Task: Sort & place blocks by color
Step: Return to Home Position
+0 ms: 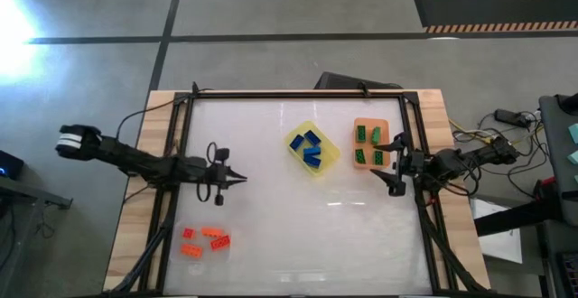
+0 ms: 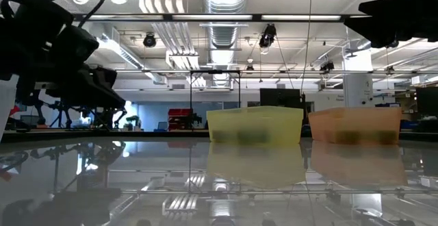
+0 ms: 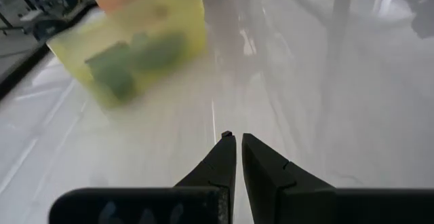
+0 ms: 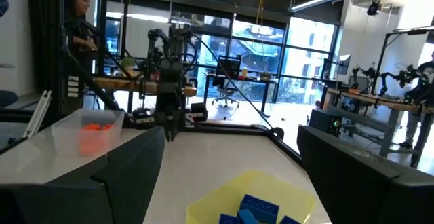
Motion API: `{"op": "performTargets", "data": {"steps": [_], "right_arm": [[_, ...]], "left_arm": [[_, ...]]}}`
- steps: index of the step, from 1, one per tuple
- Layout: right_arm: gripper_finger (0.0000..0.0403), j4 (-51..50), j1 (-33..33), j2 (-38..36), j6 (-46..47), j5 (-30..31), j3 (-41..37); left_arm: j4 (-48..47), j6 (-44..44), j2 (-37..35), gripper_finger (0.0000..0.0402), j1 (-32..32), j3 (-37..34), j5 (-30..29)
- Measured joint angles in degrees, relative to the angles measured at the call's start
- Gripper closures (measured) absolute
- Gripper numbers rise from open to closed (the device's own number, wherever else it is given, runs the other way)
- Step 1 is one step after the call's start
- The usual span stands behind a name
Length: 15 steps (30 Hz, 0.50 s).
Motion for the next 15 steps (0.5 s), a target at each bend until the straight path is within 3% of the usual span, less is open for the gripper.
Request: {"op": "performTargets", "data": {"steps": [15], "right_arm": [[0.0076, 0.01, 0.0, 0.02, -0.01, 0.01, 0.0]], "left_arm": [[0.03, 0.02, 10.4, 0.0391, 0.04, -0.04, 0.0]]}}
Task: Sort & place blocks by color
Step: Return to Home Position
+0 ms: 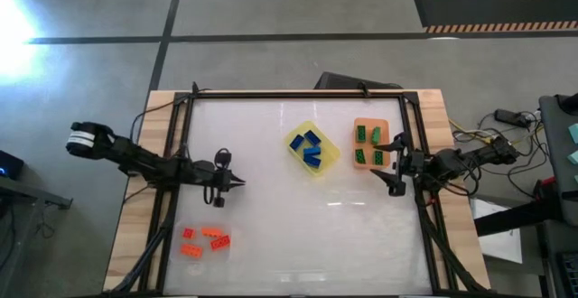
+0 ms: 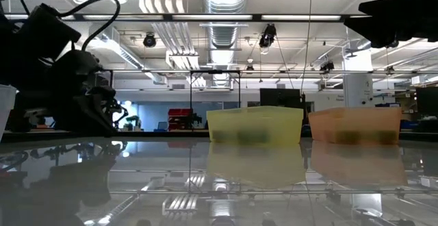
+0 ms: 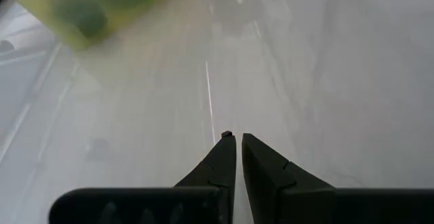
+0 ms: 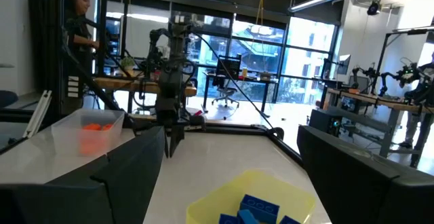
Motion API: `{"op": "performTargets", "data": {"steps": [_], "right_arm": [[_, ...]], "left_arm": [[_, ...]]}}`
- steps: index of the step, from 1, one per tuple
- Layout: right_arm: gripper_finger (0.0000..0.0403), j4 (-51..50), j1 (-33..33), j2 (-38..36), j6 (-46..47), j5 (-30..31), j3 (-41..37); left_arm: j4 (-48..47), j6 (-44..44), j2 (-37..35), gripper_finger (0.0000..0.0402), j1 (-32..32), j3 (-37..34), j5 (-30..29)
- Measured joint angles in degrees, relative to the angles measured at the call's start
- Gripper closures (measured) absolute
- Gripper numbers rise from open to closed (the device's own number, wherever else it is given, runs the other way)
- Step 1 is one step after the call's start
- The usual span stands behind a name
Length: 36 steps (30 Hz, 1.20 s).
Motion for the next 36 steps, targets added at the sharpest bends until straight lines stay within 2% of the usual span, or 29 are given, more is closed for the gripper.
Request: {"op": "performTargets", "data": {"steps": [14, 36], "right_arm": [[0.0076, 0.0, 0.02, 0.0, -0.01, 0.0, -0.02], [0.0076, 0.0, 0.01, 0.0, -0.01, 0.0, 0.0]], "left_arm": [[0.88, -0.04, 7.56, 0.0391, -0.02, 0.88, 0.0], [4.48, -0.02, 6.88, 0.0391, -0.02, 2.38, 0.0]]}}
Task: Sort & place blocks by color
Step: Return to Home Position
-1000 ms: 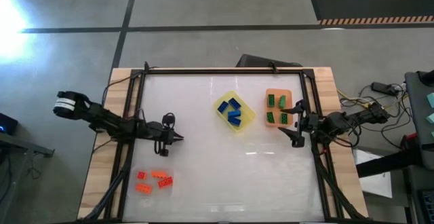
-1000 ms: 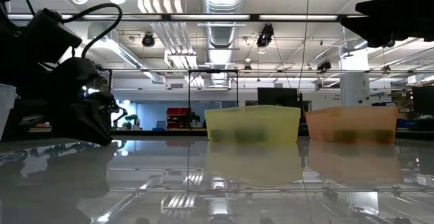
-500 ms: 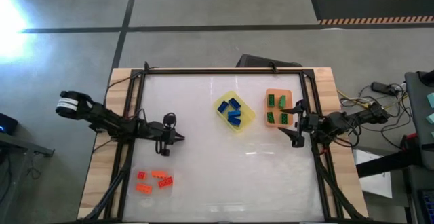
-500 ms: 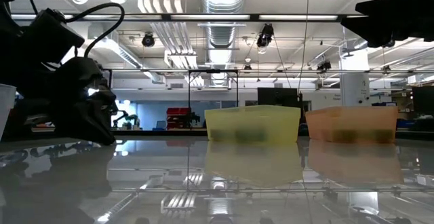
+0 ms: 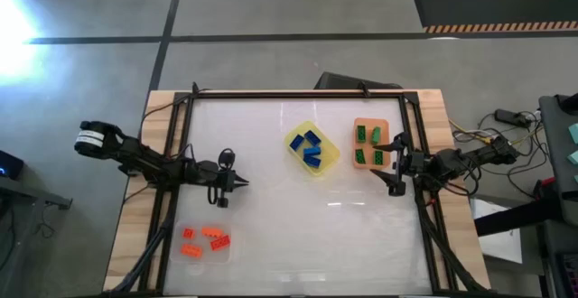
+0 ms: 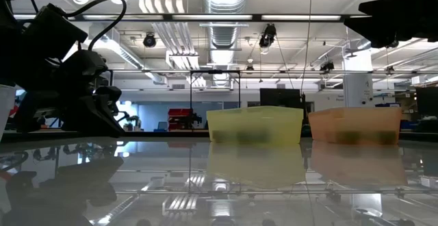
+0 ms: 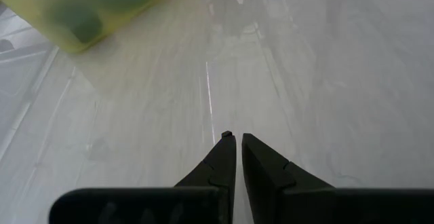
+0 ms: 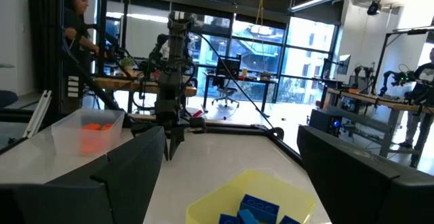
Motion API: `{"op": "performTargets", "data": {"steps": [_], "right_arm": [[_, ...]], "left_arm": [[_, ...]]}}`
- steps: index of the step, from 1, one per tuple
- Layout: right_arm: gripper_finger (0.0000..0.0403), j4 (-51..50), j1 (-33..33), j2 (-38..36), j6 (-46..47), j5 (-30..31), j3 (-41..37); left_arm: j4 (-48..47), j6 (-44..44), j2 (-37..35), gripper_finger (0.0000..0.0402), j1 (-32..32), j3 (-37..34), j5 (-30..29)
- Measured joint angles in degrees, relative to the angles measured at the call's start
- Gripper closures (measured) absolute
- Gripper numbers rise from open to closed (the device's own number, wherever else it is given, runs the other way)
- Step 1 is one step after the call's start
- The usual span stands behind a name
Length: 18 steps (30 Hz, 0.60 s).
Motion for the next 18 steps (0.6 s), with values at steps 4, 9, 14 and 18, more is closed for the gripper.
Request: {"op": "performTargets", "data": {"steps": [4, 9, 14, 18], "right_arm": [[0.0076, 0.0, -0.01, 0.0, 0.0, 0.0, 0.0], [0.0076, 0.0, 0.0, 0.0, 0.01, 0.0, 0.0], [0.0076, 0.0, 0.01, 0.0, 0.0, 0.0, 0.0], [0.0076, 0.0, 0.0, 0.0, 0.0, 0.0, 0.0]], "left_arm": [[-0.02, -0.01, 0.0, 0.0391, 0.0, -0.01, 0.0], [0.01, 0.0, 0.0, 0.0391, -0.04, -0.01, 0.0], [0.0, -0.01, -0.02, 0.0391, -0.04, 0.0, 0.0], [0.02, 0.0, -0.02, 0.0391, -0.02, 0.02, 0.0]]}}
